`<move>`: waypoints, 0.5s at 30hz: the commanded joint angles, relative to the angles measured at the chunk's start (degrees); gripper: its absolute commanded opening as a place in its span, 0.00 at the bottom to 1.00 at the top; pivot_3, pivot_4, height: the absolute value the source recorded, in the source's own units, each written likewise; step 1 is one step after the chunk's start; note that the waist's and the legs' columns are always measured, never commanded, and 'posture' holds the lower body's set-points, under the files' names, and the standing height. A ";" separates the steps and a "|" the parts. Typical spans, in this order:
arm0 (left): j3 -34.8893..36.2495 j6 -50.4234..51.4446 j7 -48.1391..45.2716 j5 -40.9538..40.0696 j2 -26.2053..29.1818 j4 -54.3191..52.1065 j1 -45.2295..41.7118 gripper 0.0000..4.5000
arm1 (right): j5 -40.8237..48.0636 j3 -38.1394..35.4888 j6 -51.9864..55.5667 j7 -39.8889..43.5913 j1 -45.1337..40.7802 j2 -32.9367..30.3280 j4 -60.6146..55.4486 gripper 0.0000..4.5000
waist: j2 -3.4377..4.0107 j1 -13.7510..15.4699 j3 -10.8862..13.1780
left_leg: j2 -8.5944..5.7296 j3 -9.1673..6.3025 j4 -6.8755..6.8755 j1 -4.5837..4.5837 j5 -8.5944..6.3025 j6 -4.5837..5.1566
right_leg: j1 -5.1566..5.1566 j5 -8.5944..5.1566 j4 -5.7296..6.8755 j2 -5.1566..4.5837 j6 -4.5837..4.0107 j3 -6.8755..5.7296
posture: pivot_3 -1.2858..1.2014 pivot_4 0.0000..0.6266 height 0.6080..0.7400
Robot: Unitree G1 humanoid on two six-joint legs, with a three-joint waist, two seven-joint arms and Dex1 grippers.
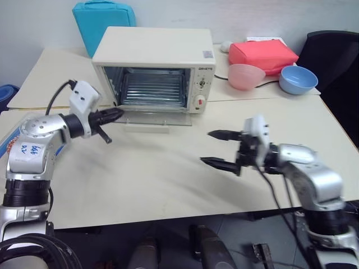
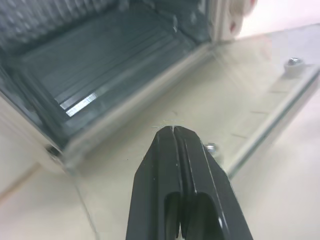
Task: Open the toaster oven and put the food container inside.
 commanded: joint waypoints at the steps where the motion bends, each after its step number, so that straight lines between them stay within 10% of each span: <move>1: 0.29 2.95 3.11 -0.32 -1.77 -5.23 1.78 0.01 | 5.86 -3.75 2.94 -0.59 -2.54 -2.07 -2.30 1.00 | 0.00 -0.01 0.01 | 0.01 -0.06 0.00 0.23 0.01 0.02 | 0.27 0.00 -0.03 0.05 -0.01 -0.02 | 0.52 0.24 1.00; 15: 7.01 19.63 20.60 0.18 -11.67 -13.55 9.66 0.01 | 8.84 3.45 1.54 5.63 -13.29 -2.48 2.39 1.00 | 0.00 0.29 0.01 | -0.02 -0.10 -0.07 0.54 -0.03 0.05 | 0.58 -0.03 -0.15 -0.07 0.02 -0.02 | 0.52 0.24 1.00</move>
